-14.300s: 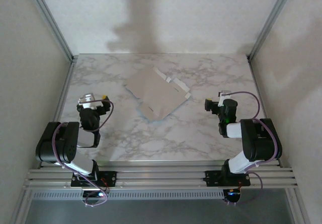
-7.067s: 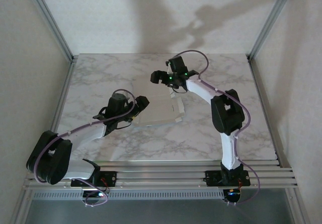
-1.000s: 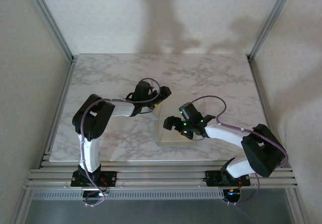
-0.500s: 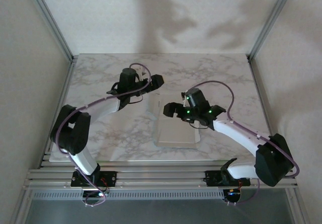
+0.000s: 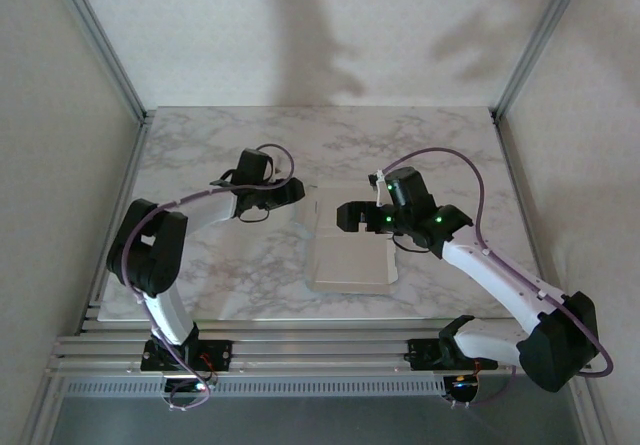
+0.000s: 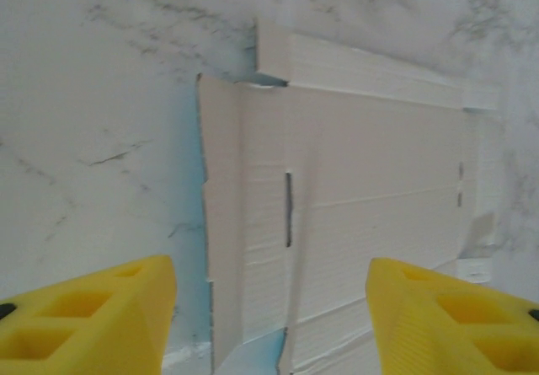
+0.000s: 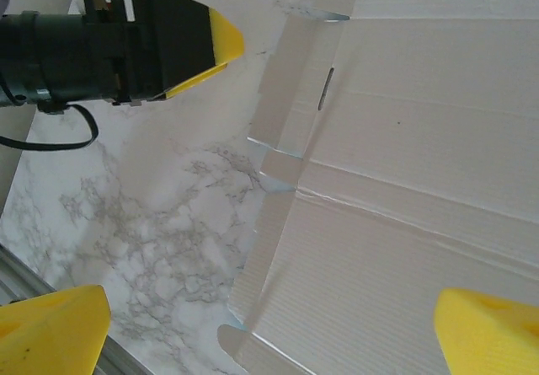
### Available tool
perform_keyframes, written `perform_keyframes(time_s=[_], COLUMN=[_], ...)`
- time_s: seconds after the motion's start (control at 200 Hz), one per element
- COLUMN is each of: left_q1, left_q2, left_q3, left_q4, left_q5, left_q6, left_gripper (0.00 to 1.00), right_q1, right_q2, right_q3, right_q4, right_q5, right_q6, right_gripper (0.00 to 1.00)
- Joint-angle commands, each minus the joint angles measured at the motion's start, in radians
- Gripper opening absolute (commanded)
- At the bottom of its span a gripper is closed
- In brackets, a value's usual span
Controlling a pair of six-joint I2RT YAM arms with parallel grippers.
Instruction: Fold the paper box
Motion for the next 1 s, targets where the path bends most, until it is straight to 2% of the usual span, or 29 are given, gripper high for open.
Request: perform_keyframes(time_s=[0.0,0.255,0.465,0.701,0.891,0.996], left_q1=[0.011,0.013,0.013,0.013,0.013,0.013], left_q2=[0.039,0.138,0.193,0.227,0.202,0.179], left_q3=[0.044,0.118,0.171,0.208,0.189,0.168], left_q4=[-0.053,-0.07,-0.075,-0.084,-0.029,0.031], left_q5=[-0.049,-0.001,0.04,0.049,0.072,0.134], left_q6=[0.033,0.061,0.092,0.113,0.146,0.181], left_gripper=[0.61,0.56,0.42,0.32,0.1,0.01], right_q1=[-0.019,-0.02,-0.023,-0.048,-0.079,-0.13], right_q2=[-0.009,0.01,0.018,0.012,0.014,0.018], right_q3=[-0.019,-0.055,-0.083,-0.097,-0.108,-0.098], right_q4=[-0.023,0.036,0.067,0.061,0.068,0.073], right_q5=[-0.06,-0.086,-0.069,-0.054,-0.048,-0.119], right_q6=[-0.032,-0.019,-0.005,-0.008,0.0,-0.018], right_gripper=[0.98,0.97,0.98,0.98,0.98,0.99])
